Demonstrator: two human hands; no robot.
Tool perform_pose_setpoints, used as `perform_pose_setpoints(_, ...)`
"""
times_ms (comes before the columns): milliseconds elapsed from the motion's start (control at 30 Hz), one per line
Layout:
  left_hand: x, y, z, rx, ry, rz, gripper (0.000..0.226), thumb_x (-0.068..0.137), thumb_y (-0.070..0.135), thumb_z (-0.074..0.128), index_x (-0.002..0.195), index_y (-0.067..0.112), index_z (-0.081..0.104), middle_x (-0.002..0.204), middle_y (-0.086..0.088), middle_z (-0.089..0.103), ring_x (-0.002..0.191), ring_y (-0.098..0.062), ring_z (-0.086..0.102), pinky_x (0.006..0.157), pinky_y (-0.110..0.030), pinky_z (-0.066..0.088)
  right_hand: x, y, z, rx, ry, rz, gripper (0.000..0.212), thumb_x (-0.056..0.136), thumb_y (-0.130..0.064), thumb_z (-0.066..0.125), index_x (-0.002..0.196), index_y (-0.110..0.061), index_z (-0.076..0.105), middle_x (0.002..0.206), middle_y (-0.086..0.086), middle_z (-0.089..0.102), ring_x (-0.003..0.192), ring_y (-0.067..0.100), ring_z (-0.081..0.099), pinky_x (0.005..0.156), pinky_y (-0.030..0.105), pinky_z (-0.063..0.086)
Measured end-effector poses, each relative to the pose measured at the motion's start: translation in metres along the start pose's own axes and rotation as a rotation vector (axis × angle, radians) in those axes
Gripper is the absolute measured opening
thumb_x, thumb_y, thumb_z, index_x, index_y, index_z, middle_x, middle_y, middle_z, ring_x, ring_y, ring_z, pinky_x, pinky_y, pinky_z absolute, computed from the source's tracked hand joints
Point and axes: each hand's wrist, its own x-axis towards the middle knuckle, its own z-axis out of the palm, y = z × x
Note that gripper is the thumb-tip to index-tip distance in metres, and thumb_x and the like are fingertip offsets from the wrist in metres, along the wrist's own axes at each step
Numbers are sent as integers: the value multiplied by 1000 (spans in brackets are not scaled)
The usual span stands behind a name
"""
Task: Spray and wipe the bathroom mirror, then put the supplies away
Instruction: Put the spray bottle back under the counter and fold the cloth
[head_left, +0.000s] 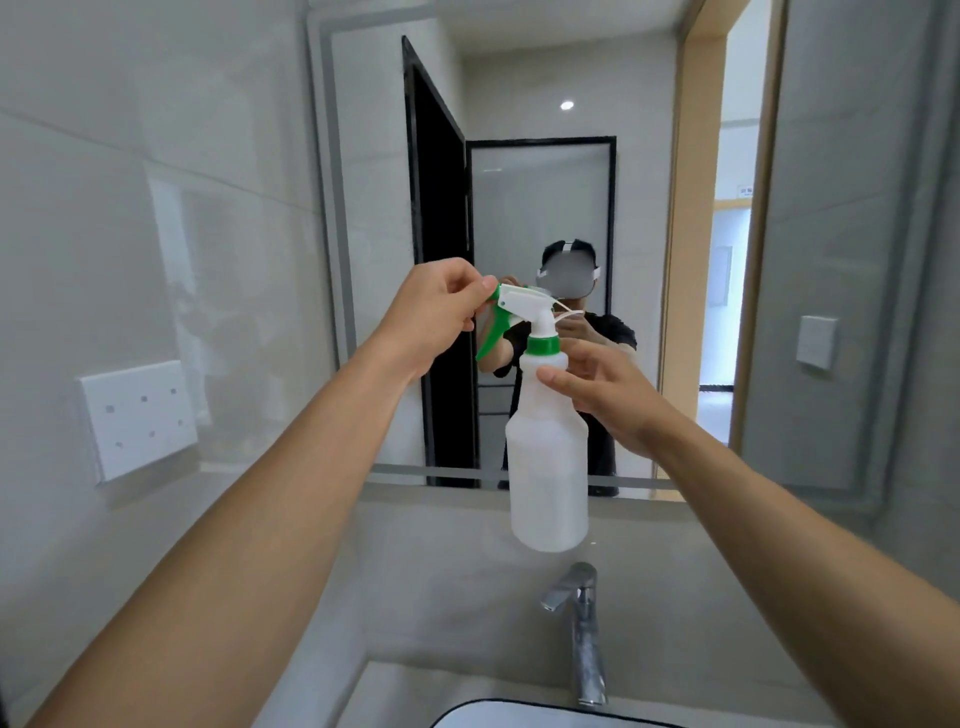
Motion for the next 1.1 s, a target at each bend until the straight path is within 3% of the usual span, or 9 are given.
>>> perform_pose_setpoints(167, 0, -2, -1, -39, -21, 66, 14, 97, 13, 59, 90, 2, 63, 85, -7, 62, 77, -13, 55, 71, -28, 48, -2, -2, -5, 8, 4, -5, 30, 99, -8, 59, 128, 0, 61, 77, -25, 69, 67, -6, 63, 53, 7, 43)
perform_pose_setpoints(300, -1, 1, 2, -123, -1, -15, 30, 98, 24, 61, 95, -5, 67, 74, -1, 61, 64, -9, 53, 64, -25, 48, -2, -5, -6, 25, -7, -8, 27, 100, -6, 57, 126, 4, 61, 71, -22, 68, 63, -7, 62, 53, 7, 43)
perform_pose_setpoints(400, 1, 2, 6, -119, 14, -65, 39, 99, 34, 56, 86, -1, 66, 66, 3, 56, 56, -7, 47, 57, -23, 41, -1, -6, -6, 31, -23, -12, 27, 101, -6, 56, 126, 4, 60, 71, -21, 69, 64, -6, 63, 54, 7, 44)
perform_pose_setpoints(567, 6, 3, 4, -53, -62, -6, 36, 102, 28, 51, 82, 0, 61, 63, 6, 50, 58, -6, 44, 54, -15, 35, -2, -7, -6, 58, -44, -6, 22, 101, -2, 53, 122, 4, 60, 67, -20, 67, 60, -7, 61, 52, 6, 42)
perform_pose_setpoints(667, 8, 5, 0, 24, -102, 56, 31, 103, 23, 51, 83, 1, 61, 69, 4, 54, 58, -2, 47, 56, -11, 37, -2, -5, -8, 58, -45, -7, 26, 101, -5, 55, 125, 2, 61, 77, -18, 71, 68, -5, 63, 56, 7, 44)
perform_pose_setpoints(800, 6, 7, -6, 94, -151, 149, 28, 102, 14, 50, 88, -8, 59, 72, 2, 55, 54, 4, 46, 56, -9, 34, 0, -3, -11, 19, -43, -4, 27, 101, -10, 57, 126, -2, 62, 80, -18, 71, 71, -5, 63, 58, 9, 42)
perform_pose_setpoints(933, 4, 6, -8, 128, -145, 206, 26, 102, 13, 50, 92, -8, 60, 72, 2, 58, 51, 4, 44, 54, -8, 34, -2, -6, -11, -7, -30, -3, 25, 99, -12, 60, 123, -6, 65, 94, -13, 73, 82, 0, 65, 67, 16, 46)
perform_pose_setpoints(1100, 6, -1, -3, 100, -119, 172, 23, 101, 17, 51, 92, -2, 62, 73, 4, 61, 62, 0, 52, 62, -14, 40, -4, -7, -5, 27, 15, -7, 34, 90, -22, 69, 121, -7, 68, 110, 11, 71, 101, 23, 62, 84, 43, 40)
